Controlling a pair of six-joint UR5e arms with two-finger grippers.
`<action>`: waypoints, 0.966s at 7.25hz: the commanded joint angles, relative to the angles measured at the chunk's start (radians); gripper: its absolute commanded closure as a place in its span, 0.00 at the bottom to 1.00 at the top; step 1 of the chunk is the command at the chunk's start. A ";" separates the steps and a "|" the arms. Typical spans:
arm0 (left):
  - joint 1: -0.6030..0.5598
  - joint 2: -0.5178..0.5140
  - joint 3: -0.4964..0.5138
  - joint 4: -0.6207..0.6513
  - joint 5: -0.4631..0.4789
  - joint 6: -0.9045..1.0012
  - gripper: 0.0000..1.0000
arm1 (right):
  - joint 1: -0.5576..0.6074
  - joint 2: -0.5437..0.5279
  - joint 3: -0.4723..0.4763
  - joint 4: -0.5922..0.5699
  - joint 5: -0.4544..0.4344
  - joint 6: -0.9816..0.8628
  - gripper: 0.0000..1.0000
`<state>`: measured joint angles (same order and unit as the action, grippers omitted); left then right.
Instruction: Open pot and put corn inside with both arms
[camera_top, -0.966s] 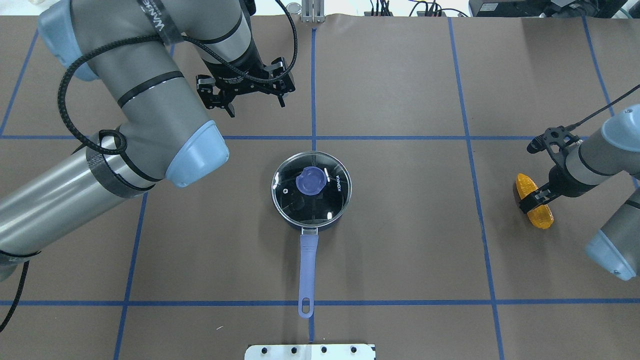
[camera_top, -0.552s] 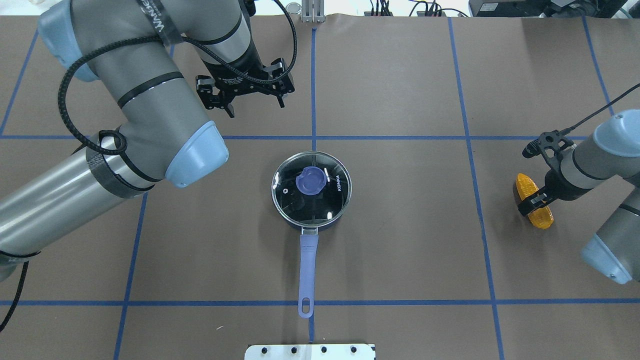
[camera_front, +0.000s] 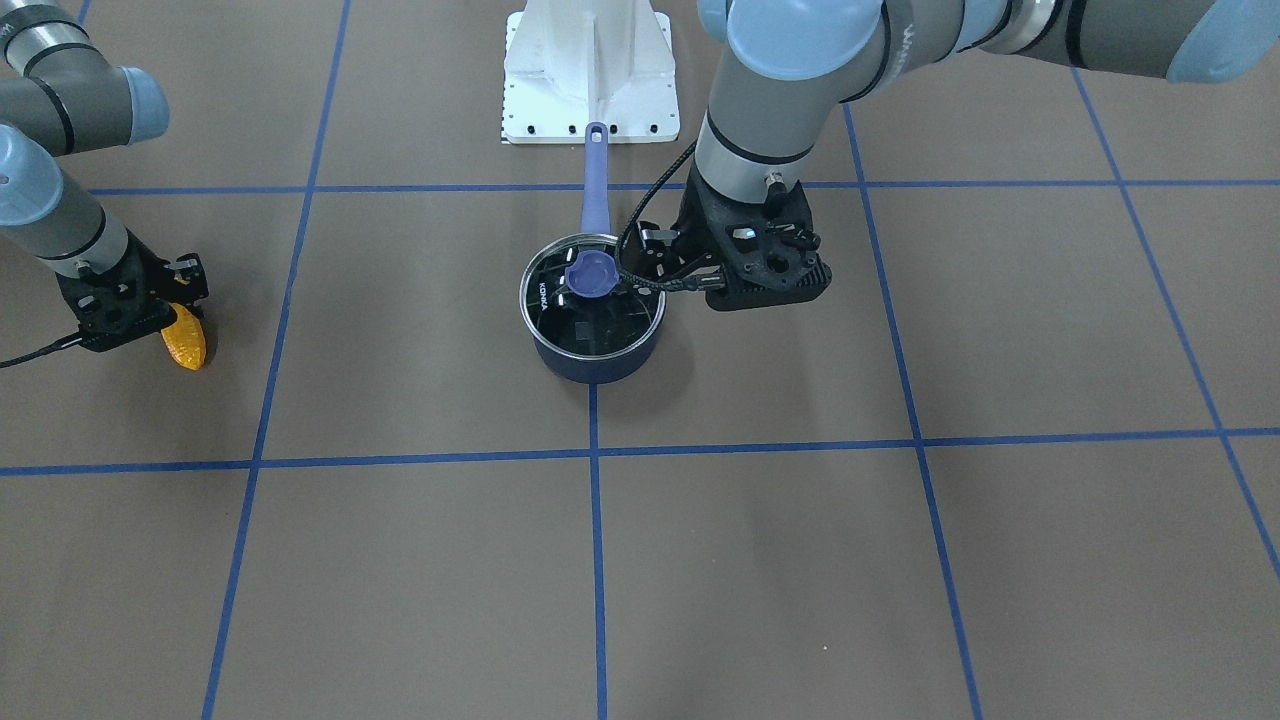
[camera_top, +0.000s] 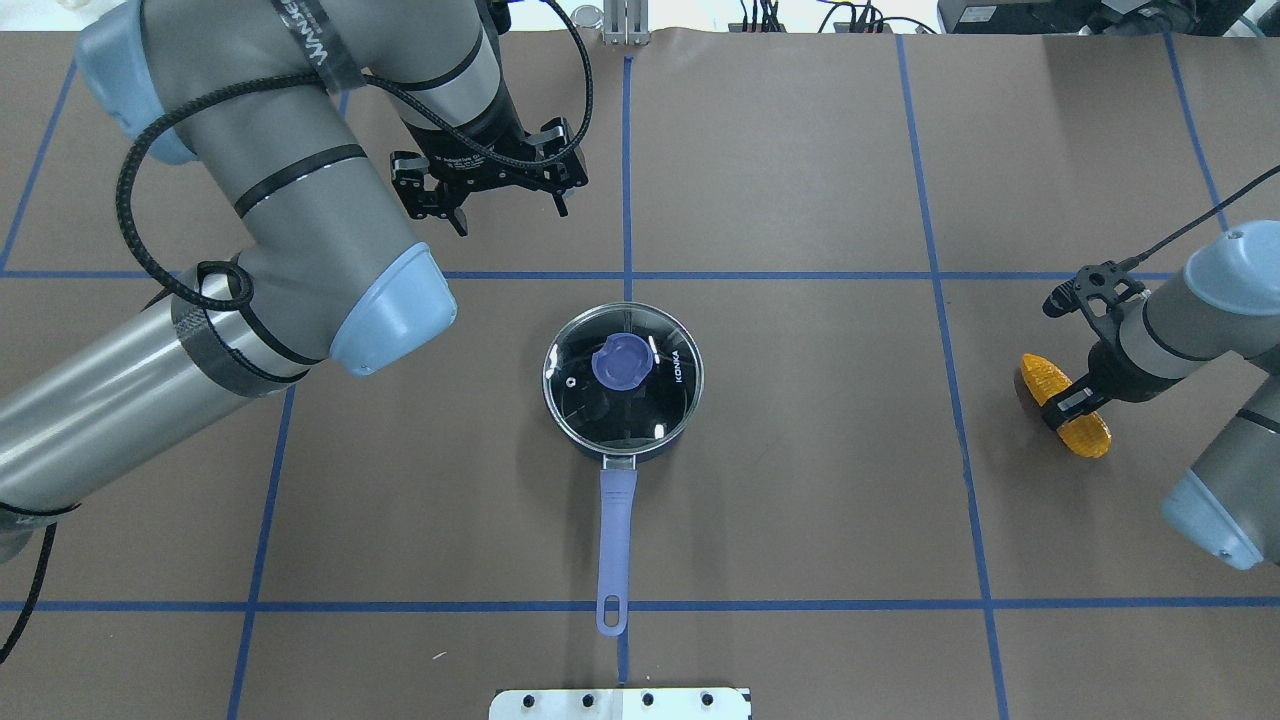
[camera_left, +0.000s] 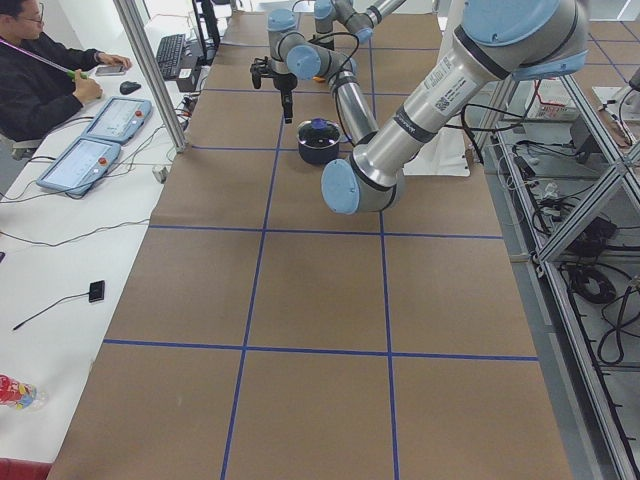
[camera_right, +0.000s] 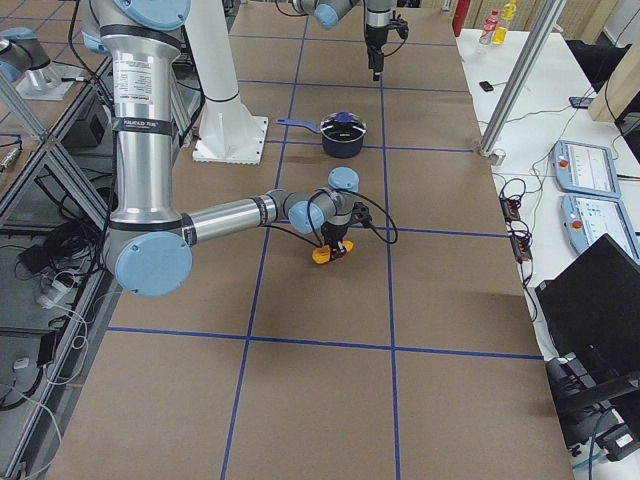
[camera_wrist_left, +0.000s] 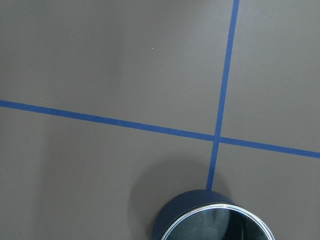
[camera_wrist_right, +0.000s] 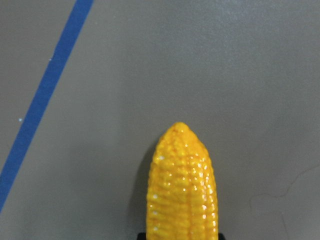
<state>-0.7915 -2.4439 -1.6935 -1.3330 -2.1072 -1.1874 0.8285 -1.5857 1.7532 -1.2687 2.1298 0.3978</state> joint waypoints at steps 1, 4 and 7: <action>0.000 -0.003 0.000 0.000 0.007 -0.001 0.01 | 0.036 0.010 0.011 -0.005 0.019 -0.010 0.57; 0.061 -0.023 0.021 0.005 0.045 0.002 0.02 | 0.063 0.114 0.020 -0.090 0.027 -0.010 0.58; 0.118 -0.103 0.106 0.005 0.047 0.050 0.02 | 0.075 0.289 0.058 -0.334 0.032 -0.010 0.60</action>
<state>-0.6878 -2.5324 -1.6070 -1.3275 -2.0615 -1.1730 0.8984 -1.3658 1.8025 -1.5135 2.1606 0.3881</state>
